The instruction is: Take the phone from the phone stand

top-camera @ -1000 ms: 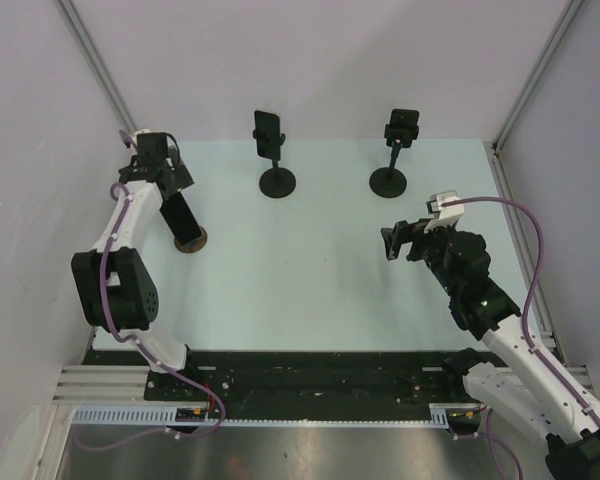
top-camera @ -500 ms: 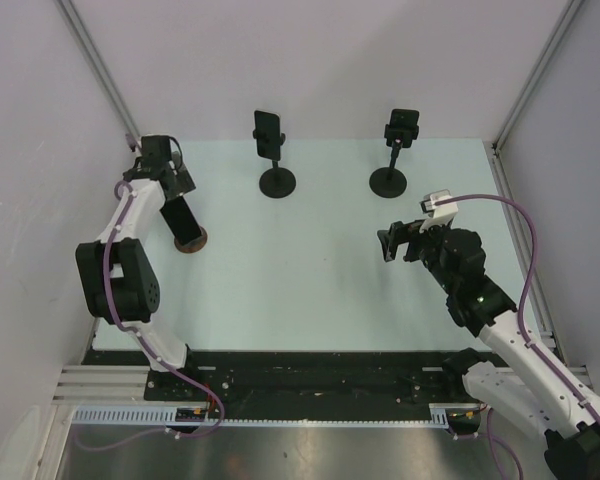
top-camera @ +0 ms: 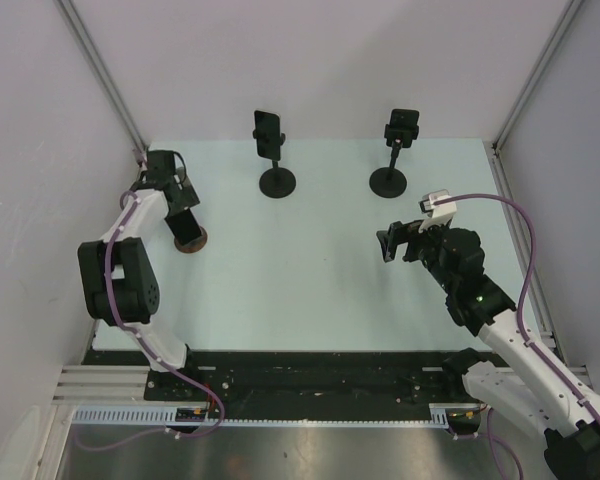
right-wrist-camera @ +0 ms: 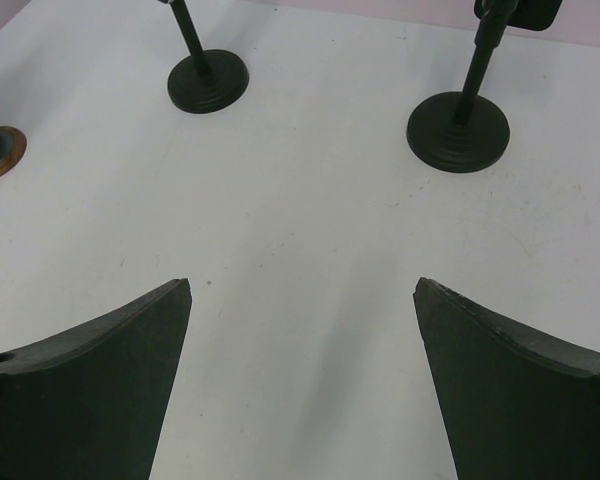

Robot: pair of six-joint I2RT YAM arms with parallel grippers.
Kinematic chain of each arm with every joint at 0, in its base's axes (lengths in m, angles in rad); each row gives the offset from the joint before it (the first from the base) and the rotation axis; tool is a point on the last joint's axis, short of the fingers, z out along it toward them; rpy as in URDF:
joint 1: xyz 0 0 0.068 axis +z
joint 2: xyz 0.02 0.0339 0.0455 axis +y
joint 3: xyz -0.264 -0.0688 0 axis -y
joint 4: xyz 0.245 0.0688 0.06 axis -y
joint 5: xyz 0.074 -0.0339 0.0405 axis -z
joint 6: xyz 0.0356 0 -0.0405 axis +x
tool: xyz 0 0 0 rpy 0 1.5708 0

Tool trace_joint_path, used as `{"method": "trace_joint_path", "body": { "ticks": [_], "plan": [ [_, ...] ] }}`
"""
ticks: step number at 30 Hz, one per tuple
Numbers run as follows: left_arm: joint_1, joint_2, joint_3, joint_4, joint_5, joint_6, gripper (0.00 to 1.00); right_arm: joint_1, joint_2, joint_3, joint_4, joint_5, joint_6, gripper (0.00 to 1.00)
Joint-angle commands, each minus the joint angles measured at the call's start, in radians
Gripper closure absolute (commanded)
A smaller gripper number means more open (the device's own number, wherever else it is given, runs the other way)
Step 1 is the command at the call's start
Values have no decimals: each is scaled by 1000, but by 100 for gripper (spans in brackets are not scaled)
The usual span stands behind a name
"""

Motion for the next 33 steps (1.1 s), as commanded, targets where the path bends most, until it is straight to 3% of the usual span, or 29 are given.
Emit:
{"method": "trace_joint_path", "body": {
  "ticks": [1, 19, 33],
  "plan": [
    [8, -73, -32, 69, 5, -8, 7, 4, -5, -3, 35, -13, -2, 0],
    [-5, -127, -103, 114, 43, -2, 15, 6, -12, -6, 31, -16, -5, 0],
    [-6, -93, -109, 143, 52, -10, 16, 10, -34, -6, 11, -13, -19, 0]
  ]
}}
